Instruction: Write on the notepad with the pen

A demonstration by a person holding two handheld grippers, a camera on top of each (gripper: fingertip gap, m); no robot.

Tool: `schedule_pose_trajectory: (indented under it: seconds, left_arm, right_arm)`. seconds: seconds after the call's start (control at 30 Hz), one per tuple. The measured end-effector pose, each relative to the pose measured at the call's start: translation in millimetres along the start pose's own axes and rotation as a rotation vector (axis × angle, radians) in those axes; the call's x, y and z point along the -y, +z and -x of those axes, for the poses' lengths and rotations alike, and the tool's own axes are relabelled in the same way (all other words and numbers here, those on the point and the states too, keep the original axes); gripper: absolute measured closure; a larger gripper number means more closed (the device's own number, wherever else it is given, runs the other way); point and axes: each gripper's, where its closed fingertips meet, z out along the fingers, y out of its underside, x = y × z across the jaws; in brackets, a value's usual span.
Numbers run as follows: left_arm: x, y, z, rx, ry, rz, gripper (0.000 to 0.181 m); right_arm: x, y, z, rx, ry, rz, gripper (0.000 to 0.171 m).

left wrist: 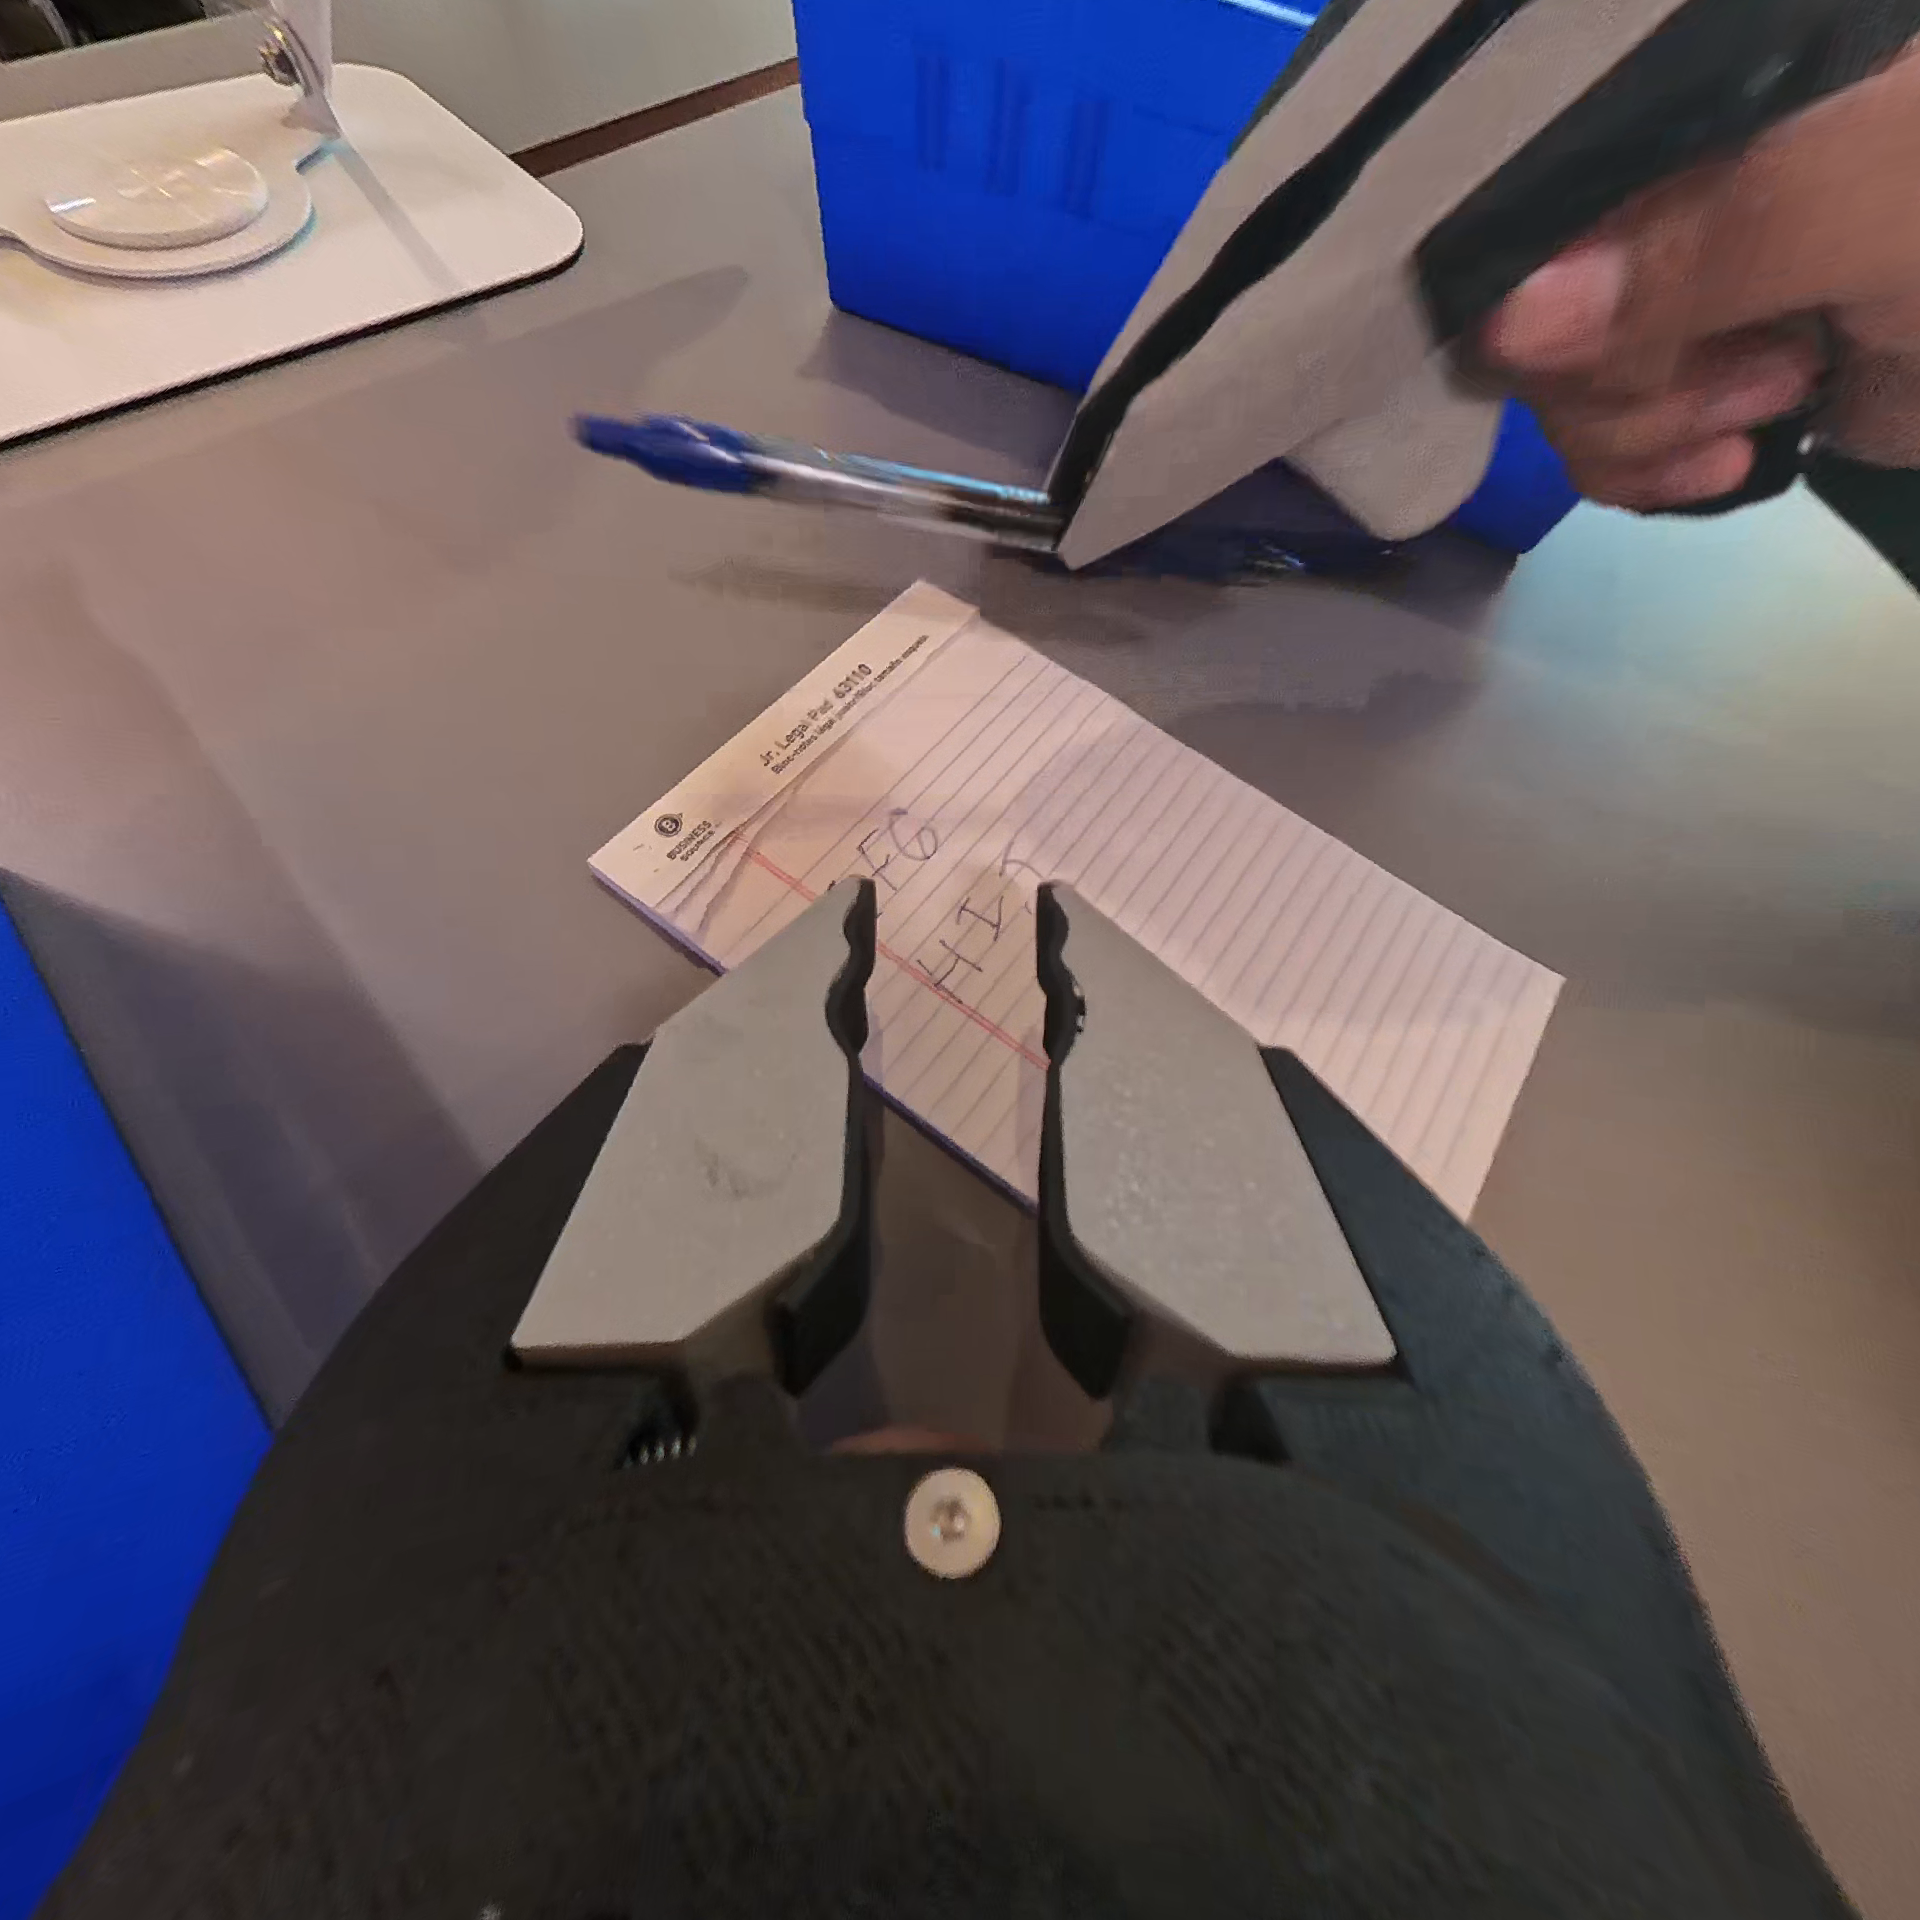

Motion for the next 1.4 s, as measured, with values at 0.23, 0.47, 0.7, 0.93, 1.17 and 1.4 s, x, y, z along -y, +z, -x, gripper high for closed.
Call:
schedule_pose_trajectory:
  seconds: [0.23, 0.47, 0.7, 0.93, 1.17, 1.4]
  left_arm:
    - [31, -17, -16, -0.162, -0.086, -0.194, 0.155]
    - [57, -40, -37, -0.338, -0.135, -0.35, 0.154]
    - [55, -37, -60, -0.449, -0.143, -0.324, 0.163]
    - [47, -30, -47, -0.332, -0.098, -0.287, 0.174]
    - [34, -20, -21, -0.1, 0.003, -0.206, 0.174]
    - [34, -15, -28, -0.018, 0.118, -0.187, 0.174]
  right_arm:
    - [10, -5, 61, 0.492, 0.084, -0.15, 0.164]
    - [1, -25, 85, 0.654, -0.051, -0.157, 0.164]
    - [-16, -8, 99, 0.646, -0.129, -0.098, 0.164]
    - [-15, 3, 85, 0.588, -0.079, -0.102, 0.163]
    - [19, -26, 60, 0.472, -0.03, -0.292, 0.146]
    - [38, -9, 74, 0.287, -0.111, -0.386, 0.127]
